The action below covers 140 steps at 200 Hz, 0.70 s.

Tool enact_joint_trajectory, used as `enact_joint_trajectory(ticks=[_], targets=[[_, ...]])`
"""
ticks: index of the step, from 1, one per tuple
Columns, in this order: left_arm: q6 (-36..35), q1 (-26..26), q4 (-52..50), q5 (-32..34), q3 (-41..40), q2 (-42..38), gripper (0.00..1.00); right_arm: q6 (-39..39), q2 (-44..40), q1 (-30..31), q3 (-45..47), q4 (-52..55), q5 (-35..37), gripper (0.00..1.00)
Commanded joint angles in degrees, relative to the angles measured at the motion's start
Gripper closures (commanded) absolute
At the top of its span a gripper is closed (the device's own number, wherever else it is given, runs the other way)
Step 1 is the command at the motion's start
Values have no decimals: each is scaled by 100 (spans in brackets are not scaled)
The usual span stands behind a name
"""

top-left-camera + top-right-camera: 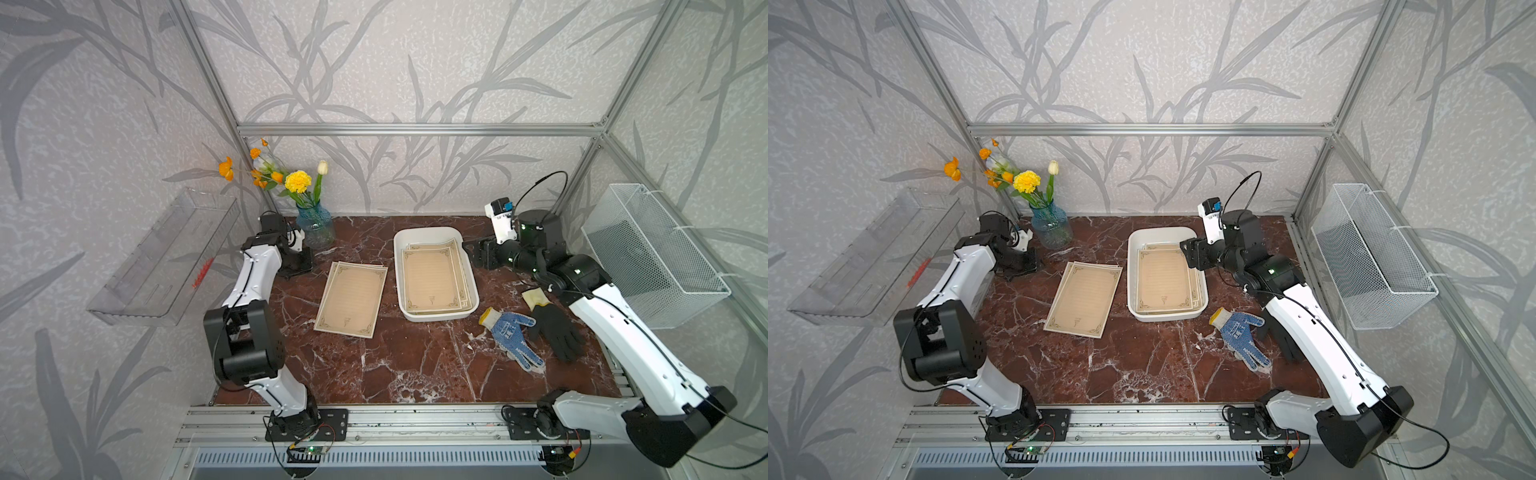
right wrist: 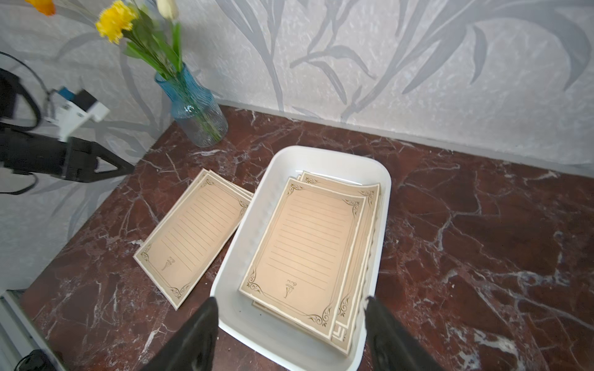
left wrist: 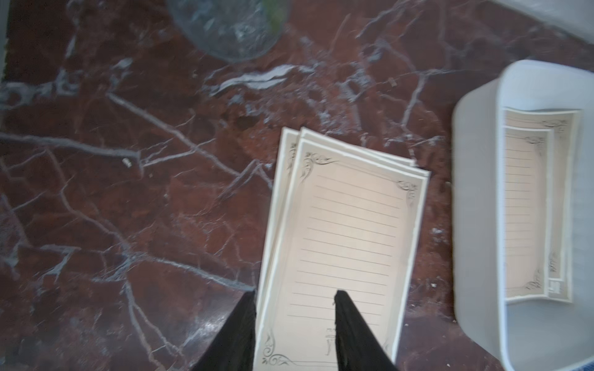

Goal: Take out the stationery paper from the storage box
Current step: Place the stationery paper at the center of the board, then pick up the stationery paper from the storage box.

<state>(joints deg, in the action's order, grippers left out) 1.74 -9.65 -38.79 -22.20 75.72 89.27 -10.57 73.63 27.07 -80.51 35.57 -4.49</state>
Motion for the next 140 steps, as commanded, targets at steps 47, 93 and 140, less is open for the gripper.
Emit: enact_joint_trajectory(ticks=[47, 93, 140], targets=[[1096, 1337, 3773, -1850, -1744, -1159, 40, -338, 819, -43, 117, 228, 323, 34], [1523, 1683, 4188, -2136, -1757, -621, 37, -446, 1329, -167, 255, 43, 262, 35], [1902, 1904, 4138, -2224, -1551, -98, 36, -470, 1891, -238, 172, 30, 259, 33]])
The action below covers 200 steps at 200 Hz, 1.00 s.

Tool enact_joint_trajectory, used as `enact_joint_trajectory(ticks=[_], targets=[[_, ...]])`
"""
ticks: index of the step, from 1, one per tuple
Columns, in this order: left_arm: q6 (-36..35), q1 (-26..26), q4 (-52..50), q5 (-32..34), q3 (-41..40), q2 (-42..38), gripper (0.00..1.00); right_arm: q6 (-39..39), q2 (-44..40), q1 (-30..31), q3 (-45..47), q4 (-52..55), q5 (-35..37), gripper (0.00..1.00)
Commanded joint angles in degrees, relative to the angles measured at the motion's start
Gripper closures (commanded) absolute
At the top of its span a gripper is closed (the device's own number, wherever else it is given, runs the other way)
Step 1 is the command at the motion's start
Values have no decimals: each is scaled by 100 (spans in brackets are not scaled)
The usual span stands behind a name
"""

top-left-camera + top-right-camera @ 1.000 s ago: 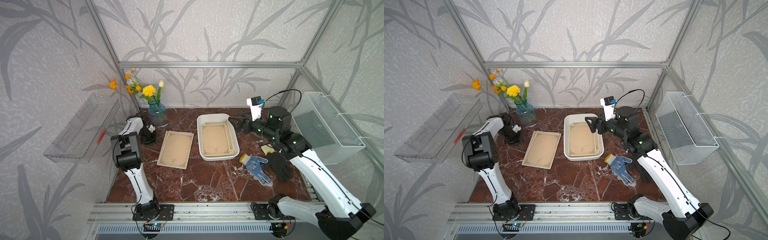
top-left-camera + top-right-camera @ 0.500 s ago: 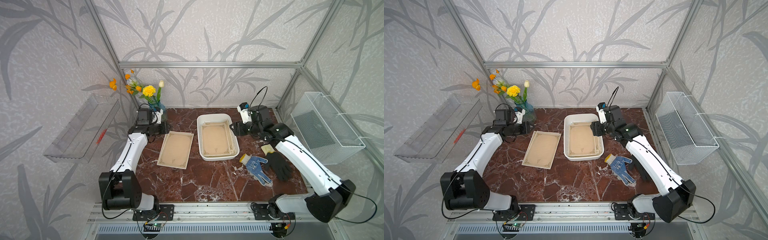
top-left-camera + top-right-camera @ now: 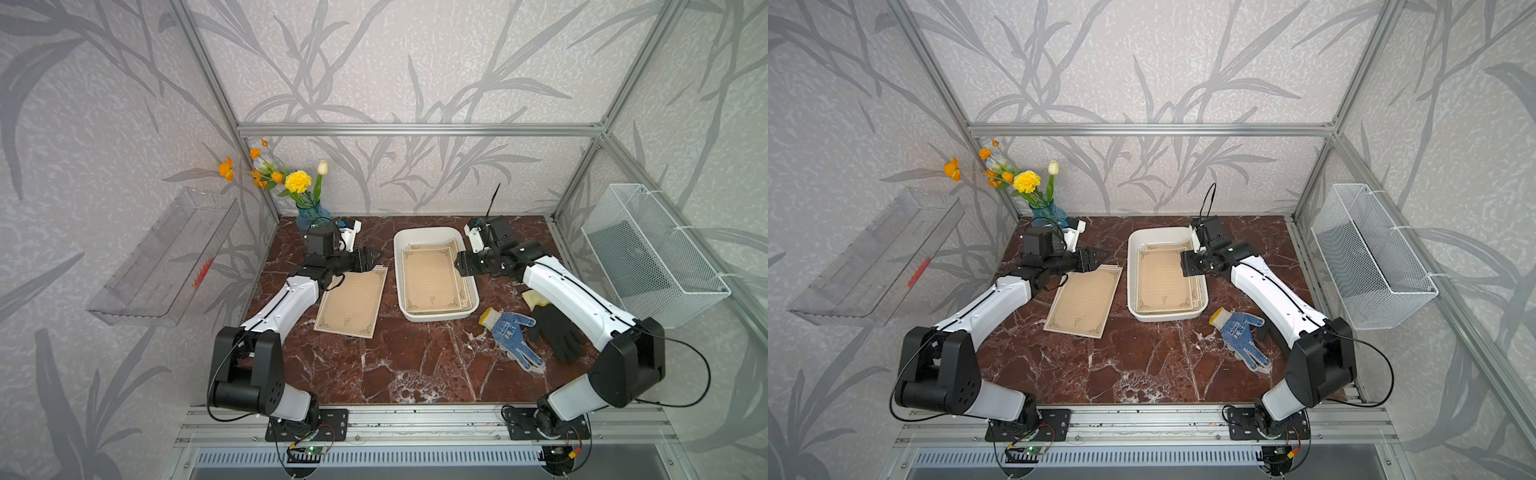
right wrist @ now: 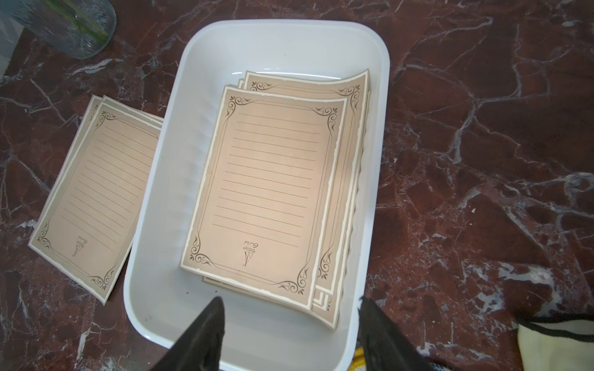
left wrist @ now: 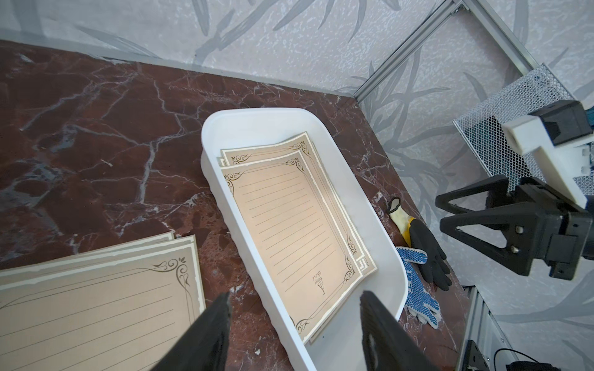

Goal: Take out the stationery paper from the storage box
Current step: Pick up the stationery paper from the storage box.

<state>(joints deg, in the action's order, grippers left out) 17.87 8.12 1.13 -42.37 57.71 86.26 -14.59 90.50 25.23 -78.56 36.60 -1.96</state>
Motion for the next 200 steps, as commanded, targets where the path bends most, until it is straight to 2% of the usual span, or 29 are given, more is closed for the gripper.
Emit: enact_joint_trajectory(ticks=[1, 49, 154, 200], targets=[[297, 132, 127, -209, 258, 214, 36, -69, 213, -58, -25, -69, -1, 33], [206, 269, -71, -264, 425, 572, 35, -21, 697, -167, -246, 45, -173, 31], [687, 344, -321, -366, 794, 1486, 34, -9, 1979, -265, -803, 249, -446, 31], [895, 365, -368, -497, 927, 1854, 34, 87, 2263, -256, -1057, 420, -420, 31]])
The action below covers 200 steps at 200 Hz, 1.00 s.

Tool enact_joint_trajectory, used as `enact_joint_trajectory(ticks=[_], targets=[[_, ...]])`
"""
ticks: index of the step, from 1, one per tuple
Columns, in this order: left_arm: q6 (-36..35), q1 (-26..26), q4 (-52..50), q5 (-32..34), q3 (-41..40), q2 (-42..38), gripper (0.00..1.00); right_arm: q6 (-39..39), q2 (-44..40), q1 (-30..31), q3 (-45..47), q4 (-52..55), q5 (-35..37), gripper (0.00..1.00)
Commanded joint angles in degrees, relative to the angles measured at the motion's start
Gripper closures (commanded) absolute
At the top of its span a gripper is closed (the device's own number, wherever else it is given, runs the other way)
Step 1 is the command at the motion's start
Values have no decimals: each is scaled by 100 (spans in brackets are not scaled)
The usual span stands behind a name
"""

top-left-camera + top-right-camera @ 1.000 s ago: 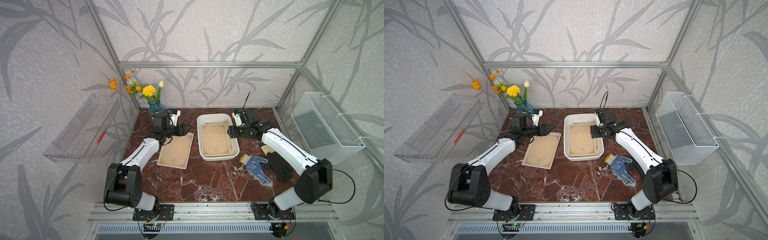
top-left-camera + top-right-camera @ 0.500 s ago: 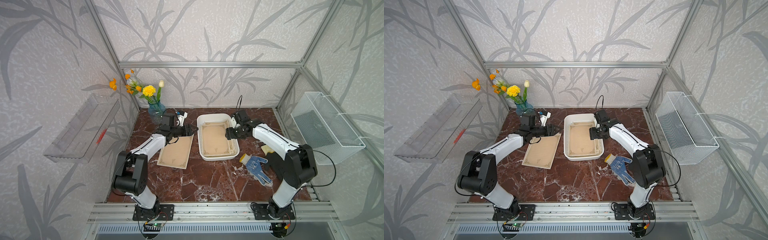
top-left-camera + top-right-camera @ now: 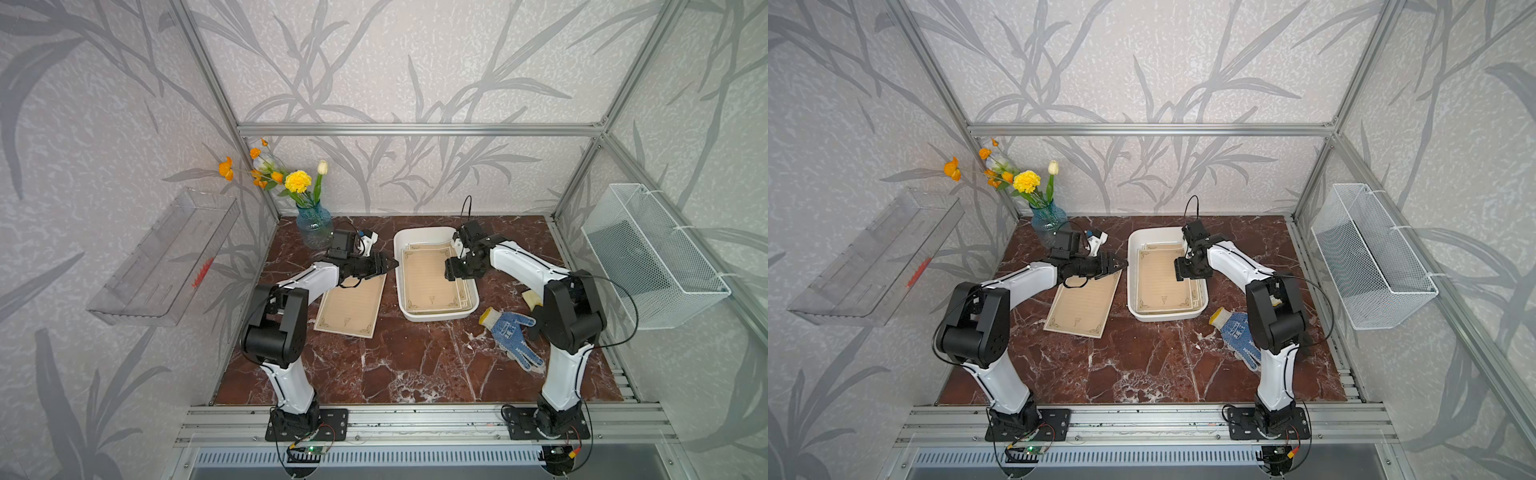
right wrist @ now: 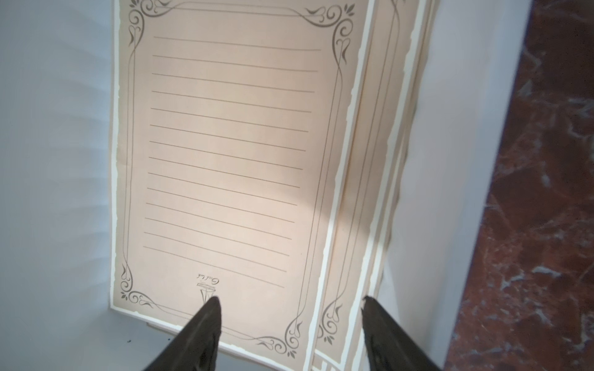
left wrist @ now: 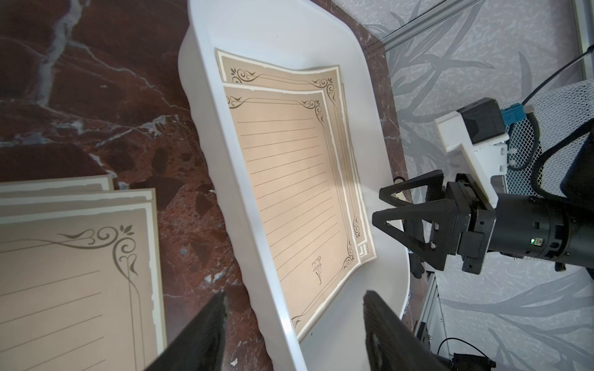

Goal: Take out the stationery paper from the storage box
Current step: Pick up the stationery paper from the storage box.

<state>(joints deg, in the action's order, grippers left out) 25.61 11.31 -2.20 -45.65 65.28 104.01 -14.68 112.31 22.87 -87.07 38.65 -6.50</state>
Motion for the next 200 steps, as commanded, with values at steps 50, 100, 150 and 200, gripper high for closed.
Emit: enact_joint_trajectory(ticks=[50, 100, 150, 200], targets=[[86, 64, -91, -91, 181, 229, 34, 70, 315, -2, -422, 263, 26, 31], [141, 77, -224, 20, 217, 356, 33, 110, 346, 92, -632, 550, 143, 31], [-132, 100, -575, 254, 295, 136, 33, 52, 83, 132, -504, 508, 228, 30], [-200, 107, -655, 283, 327, 119, 32, 66, 99, 146, -487, 503, 289, 30]])
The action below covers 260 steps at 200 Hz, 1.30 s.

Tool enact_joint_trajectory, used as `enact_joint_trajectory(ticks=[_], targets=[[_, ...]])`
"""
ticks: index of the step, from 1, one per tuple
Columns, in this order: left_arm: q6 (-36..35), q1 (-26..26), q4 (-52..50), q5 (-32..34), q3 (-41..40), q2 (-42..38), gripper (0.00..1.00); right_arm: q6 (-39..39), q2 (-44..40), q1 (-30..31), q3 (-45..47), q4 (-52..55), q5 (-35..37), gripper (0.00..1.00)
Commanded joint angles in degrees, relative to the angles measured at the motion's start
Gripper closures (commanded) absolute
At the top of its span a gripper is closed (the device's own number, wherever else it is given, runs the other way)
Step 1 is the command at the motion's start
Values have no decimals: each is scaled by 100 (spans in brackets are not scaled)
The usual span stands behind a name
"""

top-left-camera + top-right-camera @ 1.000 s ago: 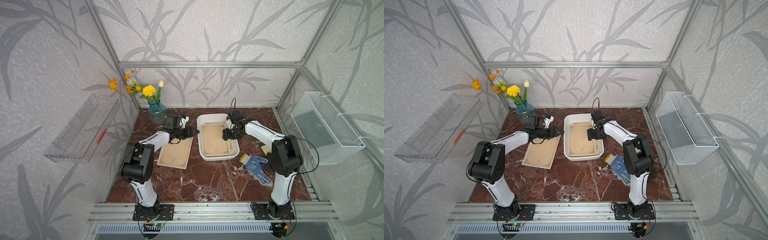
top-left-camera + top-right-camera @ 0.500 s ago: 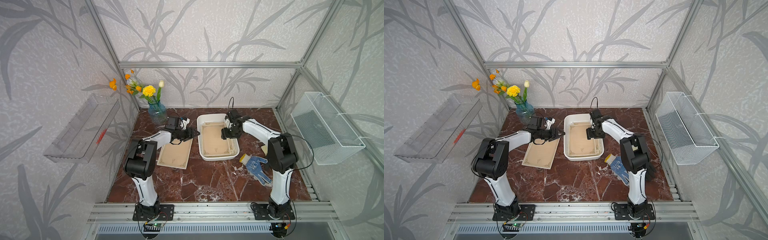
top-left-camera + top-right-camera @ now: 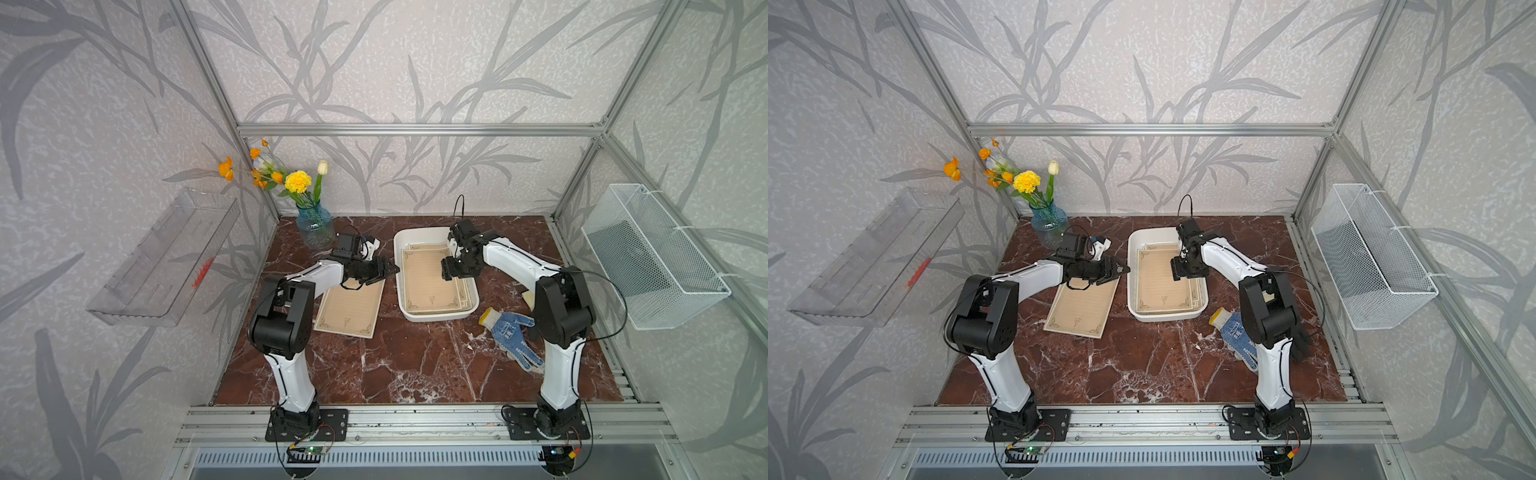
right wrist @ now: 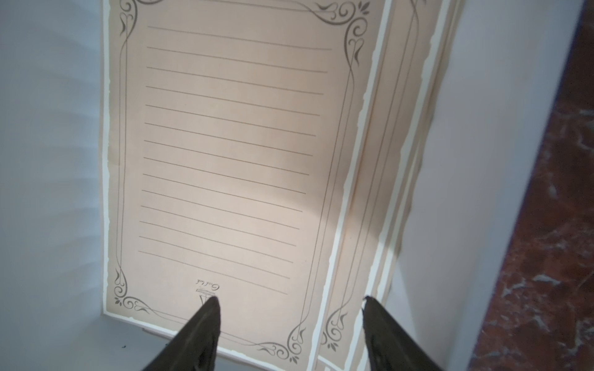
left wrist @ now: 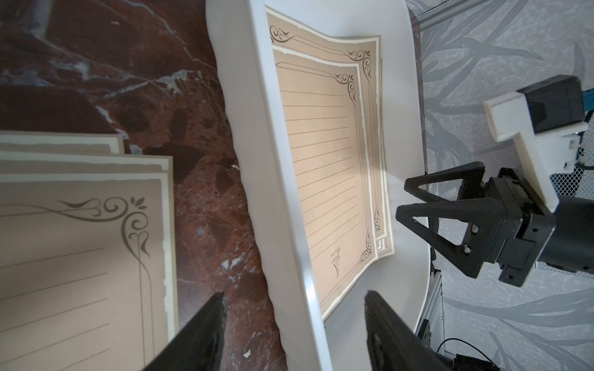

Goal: Take out the stationery paper from the storage box
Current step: Pick up the stationery paper from the storage box.

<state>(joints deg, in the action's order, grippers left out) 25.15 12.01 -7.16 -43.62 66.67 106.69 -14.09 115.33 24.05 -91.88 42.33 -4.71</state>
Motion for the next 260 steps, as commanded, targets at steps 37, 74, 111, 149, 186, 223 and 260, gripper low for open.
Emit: enact_joint_trajectory(ticks=[37, 74, 111, 149, 186, 223, 260], targets=[[-89, 54, -237, 30, 233, -78, 32, -41, -232, 46, 93, 62, 88, 30], [-225, 80, -460, 121, 322, -132, 32, 15, -274, 53, 170, -13, 166, 30], [-278, 82, -638, 143, 413, -113, 32, 46, -248, 52, 233, -108, 225, 32], [-283, 82, -684, 122, 440, -102, 32, 64, -83, 52, 211, -162, 234, 35], [-276, 83, -772, 98, 507, -78, 35, -15, 98, 54, 158, -246, 138, 39], [-223, 82, -783, 29, 530, -62, 38, -24, 325, 133, 24, -256, 305, 40], [-205, 82, -819, 27, 549, -73, 38, -24, 587, 248, -161, -221, 555, 40]])
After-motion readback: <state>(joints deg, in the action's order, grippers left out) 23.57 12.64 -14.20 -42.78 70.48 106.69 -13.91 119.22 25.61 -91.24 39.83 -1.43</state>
